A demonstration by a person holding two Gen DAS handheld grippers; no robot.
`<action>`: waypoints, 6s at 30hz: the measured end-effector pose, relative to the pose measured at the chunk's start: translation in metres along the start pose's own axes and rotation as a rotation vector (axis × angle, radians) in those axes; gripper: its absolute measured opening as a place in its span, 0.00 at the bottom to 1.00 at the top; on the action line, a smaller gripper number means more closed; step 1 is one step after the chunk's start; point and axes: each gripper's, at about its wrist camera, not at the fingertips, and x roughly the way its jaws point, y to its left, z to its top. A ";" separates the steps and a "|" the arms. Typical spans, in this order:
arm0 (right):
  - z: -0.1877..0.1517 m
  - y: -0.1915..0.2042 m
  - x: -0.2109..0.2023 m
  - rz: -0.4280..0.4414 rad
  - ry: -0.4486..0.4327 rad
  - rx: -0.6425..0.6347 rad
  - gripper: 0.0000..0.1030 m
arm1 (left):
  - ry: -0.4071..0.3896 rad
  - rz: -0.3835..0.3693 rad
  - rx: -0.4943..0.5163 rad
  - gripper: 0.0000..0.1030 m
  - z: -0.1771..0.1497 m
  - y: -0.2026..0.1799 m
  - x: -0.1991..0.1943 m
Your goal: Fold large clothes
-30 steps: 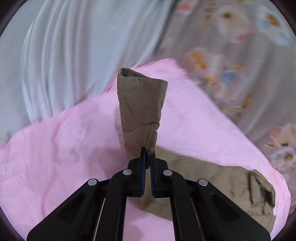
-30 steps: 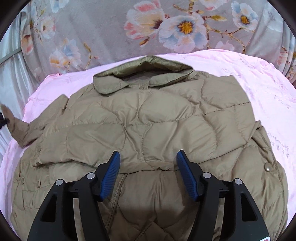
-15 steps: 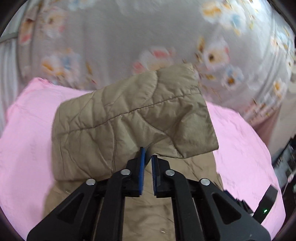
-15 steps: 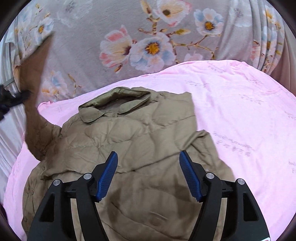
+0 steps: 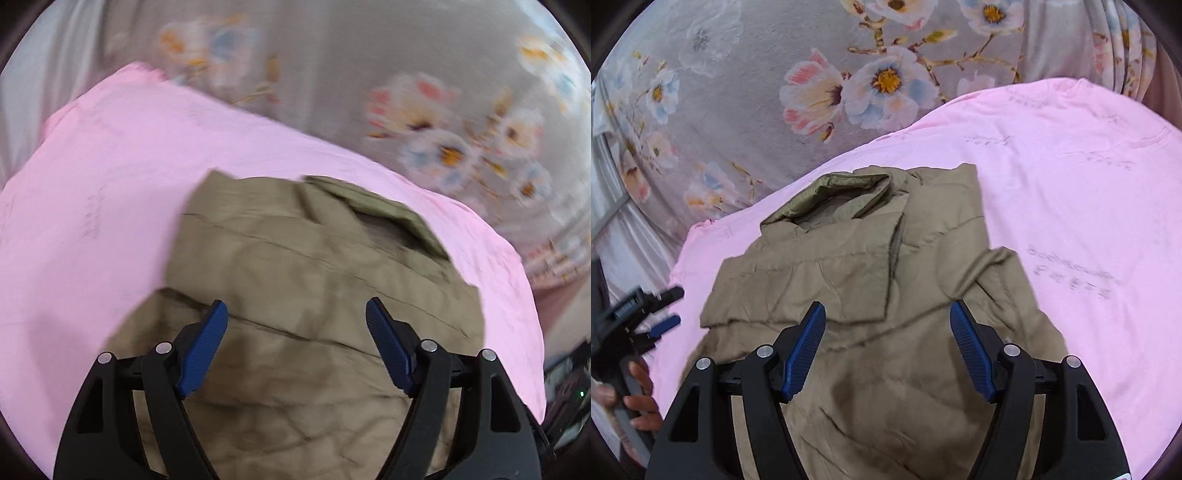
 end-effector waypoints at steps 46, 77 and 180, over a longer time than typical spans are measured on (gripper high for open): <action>0.024 0.070 0.015 -0.055 0.022 -0.232 0.26 | -0.121 0.314 0.195 0.52 0.019 0.006 0.014; -0.033 0.083 0.096 -0.105 0.133 -0.358 0.19 | -0.060 0.422 0.342 0.51 -0.016 -0.007 0.094; 0.020 0.014 0.012 -0.022 0.142 -0.285 0.51 | -0.075 0.049 0.328 0.91 0.002 0.006 0.027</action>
